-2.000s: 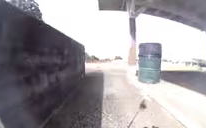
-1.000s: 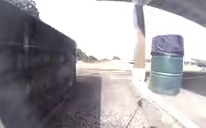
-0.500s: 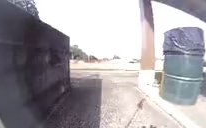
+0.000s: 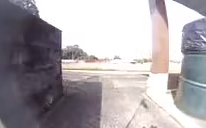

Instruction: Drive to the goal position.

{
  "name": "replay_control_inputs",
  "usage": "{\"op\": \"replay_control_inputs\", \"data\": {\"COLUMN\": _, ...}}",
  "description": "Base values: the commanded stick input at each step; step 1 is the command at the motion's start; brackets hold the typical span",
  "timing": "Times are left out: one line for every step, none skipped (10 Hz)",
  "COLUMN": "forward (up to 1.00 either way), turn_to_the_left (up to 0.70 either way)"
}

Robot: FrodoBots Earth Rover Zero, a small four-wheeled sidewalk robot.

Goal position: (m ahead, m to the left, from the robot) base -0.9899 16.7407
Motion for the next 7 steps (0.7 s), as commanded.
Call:
{"op": "replay_control_inputs", "data": {"forward": 0.85, "turn_to_the_left": 0.0}}
{"op": "replay_control_inputs", "data": {"forward": 0.85, "turn_to_the_left": 0.0}}
{"op": "replay_control_inputs", "data": {"forward": 0.85, "turn_to_the_left": 0.0}}
{"op": "replay_control_inputs", "data": {"forward": 0.85, "turn_to_the_left": 0.0}}
{"op": "replay_control_inputs", "data": {"forward": 0.85, "turn_to_the_left": 0.09}}
{"op": "replay_control_inputs", "data": {"forward": 0.85, "turn_to_the_left": 0.23}}
{"op": "replay_control_inputs", "data": {"forward": 0.85, "turn_to_the_left": 0.33}}
